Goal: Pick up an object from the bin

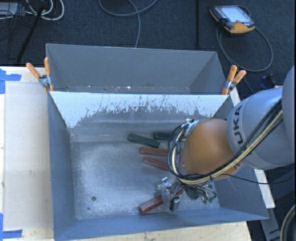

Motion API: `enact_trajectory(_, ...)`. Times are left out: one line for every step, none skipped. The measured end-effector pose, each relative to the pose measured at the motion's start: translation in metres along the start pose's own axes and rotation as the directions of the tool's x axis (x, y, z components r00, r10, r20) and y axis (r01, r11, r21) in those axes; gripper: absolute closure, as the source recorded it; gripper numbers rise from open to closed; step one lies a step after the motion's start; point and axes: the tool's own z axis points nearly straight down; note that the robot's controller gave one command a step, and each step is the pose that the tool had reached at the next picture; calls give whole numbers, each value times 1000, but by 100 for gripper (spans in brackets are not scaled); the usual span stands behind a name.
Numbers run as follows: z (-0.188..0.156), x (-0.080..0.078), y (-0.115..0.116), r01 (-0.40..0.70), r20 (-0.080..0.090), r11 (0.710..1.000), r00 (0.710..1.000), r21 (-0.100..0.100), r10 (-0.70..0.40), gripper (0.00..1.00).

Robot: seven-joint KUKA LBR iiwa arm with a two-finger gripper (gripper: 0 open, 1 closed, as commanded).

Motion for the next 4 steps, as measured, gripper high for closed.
enact_trajectory(-3,1,1,0,-4,1000,1000,-2,0,100)
enact_trajectory(-23,4,2,0,-14,1000,1000,-6,0,100)
enact_trajectory(-47,2,2,0,-10,1000,1000,-5,0,100)
enact_trajectory(-69,1,2,0,-7,1000,1000,-4,0,100)
